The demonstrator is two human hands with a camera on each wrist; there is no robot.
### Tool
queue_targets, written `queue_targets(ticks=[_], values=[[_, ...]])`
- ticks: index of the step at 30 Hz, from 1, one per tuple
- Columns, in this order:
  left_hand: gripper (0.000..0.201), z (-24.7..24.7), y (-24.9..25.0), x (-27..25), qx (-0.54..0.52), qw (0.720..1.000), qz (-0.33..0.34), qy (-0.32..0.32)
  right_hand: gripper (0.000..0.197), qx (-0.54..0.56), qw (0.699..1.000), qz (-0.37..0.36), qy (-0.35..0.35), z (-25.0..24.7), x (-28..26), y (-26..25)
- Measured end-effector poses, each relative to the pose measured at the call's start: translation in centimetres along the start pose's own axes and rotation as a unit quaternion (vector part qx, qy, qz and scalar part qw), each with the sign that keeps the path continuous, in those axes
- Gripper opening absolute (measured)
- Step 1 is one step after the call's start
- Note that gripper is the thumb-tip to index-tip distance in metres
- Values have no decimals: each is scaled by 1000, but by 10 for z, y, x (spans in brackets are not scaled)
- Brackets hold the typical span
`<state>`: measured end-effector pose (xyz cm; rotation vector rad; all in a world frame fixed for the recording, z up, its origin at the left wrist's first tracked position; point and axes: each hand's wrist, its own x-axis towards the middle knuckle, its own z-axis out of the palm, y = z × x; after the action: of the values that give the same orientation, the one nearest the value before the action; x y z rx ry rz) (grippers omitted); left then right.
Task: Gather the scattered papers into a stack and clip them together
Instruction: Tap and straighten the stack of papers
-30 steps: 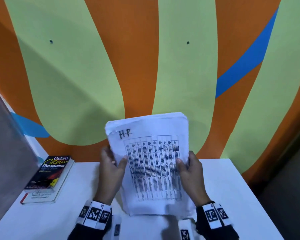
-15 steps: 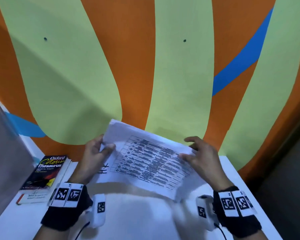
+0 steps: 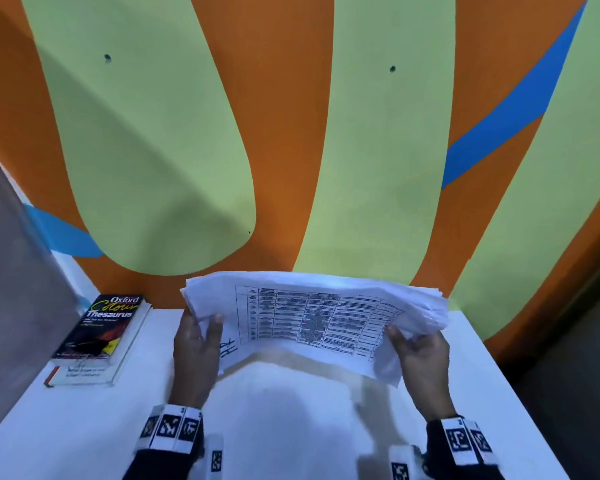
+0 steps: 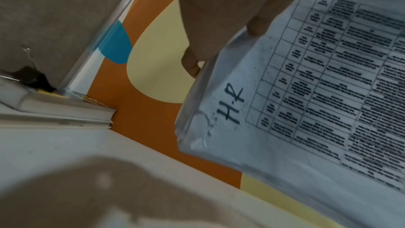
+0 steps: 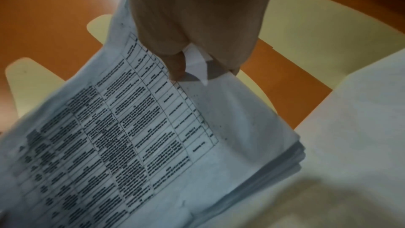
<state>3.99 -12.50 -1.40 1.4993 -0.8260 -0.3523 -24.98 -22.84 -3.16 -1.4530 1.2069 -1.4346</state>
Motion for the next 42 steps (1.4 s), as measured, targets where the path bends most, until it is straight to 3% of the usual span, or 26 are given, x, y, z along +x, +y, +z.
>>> queue_targets(ticks=[1, 3, 8, 11, 14, 19, 21, 24, 29, 32, 39, 40, 42], values=[[32, 0, -7, -3, 8, 1000, -7, -10, 12, 1, 1000, 5, -10, -1, -4, 5], [43, 2, -17, -9, 34, 999, -27, -26, 25, -20, 1000, 9, -23, -2, -12, 19], [43, 9, -13, -18, 7, 1000, -26, -13, 27, -23, 1000, 8, -7, -2, -16, 20], [43, 4, -10, -17, -27, 999, -30, -16, 49, -3, 1000, 5, -20, -9, -11, 16], [61, 1, -18, -14, -29, 996, -69, -46, 63, 32, 999, 26, -18, -10, -11, 13], [54, -2, -25, -10, -62, 991, -86, -85, 82, -35, 994, -98, -24, -14, -6, -9], [54, -2, -25, -8, -63, 990, -81, -95, 64, -82, 983, -151, -63, -19, 2, -21], [49, -3, -28, -5, -59, 990, -81, -102, 30, -110, 974, -170, -104, -27, 16, -26], [36, 0, -29, -3, -46, 989, -82, -115, 40, -88, 988, -93, -86, -40, 25, -23], [43, -2, -30, -1, -51, 987, -84, -123, 53, -89, 987, -46, -129, -41, 21, -17], [30, -2, -27, -1, -34, 988, -80, -126, 6, 10, 996, -13, -91, -39, 16, -16], [27, -2, -27, -2, -34, 988, -78, -125, 13, 17, 996, -19, -85, -40, 16, -16], [28, -2, -26, -3, -37, 989, -74, -126, 48, 19, 996, -25, -80, -40, 16, -14]])
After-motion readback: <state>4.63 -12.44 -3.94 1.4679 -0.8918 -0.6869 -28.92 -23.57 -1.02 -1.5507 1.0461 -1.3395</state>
